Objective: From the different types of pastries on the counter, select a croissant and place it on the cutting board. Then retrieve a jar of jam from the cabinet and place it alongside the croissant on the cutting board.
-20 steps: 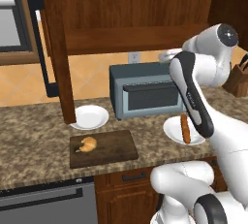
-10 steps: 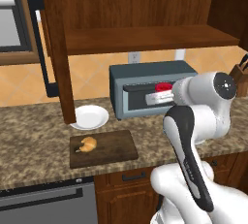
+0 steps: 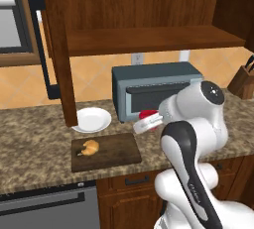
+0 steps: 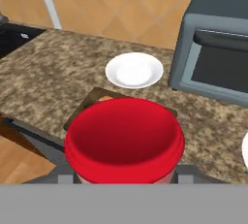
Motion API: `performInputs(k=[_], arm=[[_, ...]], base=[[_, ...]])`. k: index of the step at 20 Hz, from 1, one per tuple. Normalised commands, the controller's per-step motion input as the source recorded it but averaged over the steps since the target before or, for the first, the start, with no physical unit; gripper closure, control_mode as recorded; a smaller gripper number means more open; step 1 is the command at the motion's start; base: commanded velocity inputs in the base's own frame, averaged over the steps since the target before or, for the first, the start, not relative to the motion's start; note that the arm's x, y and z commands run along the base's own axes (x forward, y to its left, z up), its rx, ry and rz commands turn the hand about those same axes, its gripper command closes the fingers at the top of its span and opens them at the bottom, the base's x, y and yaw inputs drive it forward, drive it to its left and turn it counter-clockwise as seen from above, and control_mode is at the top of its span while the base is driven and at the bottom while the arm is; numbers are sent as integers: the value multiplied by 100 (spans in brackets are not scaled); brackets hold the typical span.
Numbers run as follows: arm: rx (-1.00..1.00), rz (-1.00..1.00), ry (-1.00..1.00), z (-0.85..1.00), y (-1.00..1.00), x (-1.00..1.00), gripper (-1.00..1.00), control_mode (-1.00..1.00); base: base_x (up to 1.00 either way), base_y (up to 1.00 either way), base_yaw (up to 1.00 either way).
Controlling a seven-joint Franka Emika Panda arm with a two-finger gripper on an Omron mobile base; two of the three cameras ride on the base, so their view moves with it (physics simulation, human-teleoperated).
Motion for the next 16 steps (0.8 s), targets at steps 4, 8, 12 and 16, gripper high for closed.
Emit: performInputs(k=[4, 8, 12, 16], arm=[[6, 26, 0, -100, 8, -22, 100, -100], [9, 33, 0, -97, 0, -4, 100, -100], [8, 17, -5, -21, 0, 4, 100, -100], [13, 20, -1, -49, -10, 0, 100, -100]], base=[[0, 0, 0], [0, 0, 0], [0, 0, 0], [0, 0, 0]])
